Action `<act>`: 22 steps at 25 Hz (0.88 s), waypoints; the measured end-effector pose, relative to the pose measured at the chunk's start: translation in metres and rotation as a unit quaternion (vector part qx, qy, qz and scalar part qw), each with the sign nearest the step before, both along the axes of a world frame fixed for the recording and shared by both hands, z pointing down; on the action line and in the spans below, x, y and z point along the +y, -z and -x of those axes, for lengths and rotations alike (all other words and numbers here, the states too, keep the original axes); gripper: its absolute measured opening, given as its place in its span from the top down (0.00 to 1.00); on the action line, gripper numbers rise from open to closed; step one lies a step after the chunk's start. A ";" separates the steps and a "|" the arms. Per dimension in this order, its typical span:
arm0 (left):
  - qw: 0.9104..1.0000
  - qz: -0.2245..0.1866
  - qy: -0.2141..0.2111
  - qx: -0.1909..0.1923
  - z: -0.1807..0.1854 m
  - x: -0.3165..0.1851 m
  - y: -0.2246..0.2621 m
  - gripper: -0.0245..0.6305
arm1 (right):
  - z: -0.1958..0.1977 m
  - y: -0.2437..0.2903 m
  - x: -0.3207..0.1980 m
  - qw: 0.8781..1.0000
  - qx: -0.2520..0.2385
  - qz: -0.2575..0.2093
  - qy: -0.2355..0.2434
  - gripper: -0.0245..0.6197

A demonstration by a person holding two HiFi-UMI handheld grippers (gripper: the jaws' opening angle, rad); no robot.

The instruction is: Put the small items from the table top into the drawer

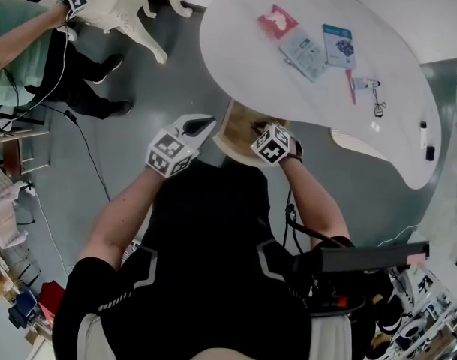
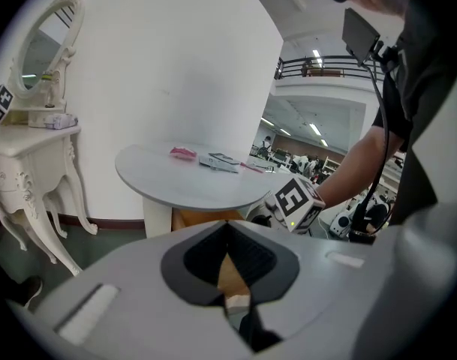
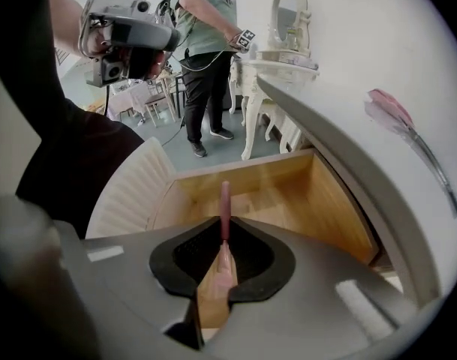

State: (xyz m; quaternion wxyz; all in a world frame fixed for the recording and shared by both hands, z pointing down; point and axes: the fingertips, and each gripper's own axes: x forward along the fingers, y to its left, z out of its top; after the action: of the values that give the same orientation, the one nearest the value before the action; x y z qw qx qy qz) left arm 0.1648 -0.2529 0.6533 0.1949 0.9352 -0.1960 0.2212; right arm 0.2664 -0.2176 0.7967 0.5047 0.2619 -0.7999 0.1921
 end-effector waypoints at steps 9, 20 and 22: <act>1.000 0.002 0.013 0.001 0.001 -0.003 -0.001 0.96 | 0.003 -0.036 -0.004 0.998 0.038 0.027 0.035 0.90; 0.999 0.015 0.027 0.007 0.002 -0.003 -0.007 0.96 | 0.002 -0.078 -0.015 0.995 0.084 0.047 0.037 0.90; 0.999 0.017 0.029 0.002 0.006 -0.002 -0.009 0.96 | 0.000 -0.083 -0.019 0.994 0.095 0.045 0.033 0.90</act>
State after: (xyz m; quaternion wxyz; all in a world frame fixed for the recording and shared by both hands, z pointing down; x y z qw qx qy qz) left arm 0.1589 -0.2552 0.6627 0.2175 0.9261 -0.2192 0.2169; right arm 0.2669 -0.2368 0.8800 0.5962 0.2290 -0.7469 0.1853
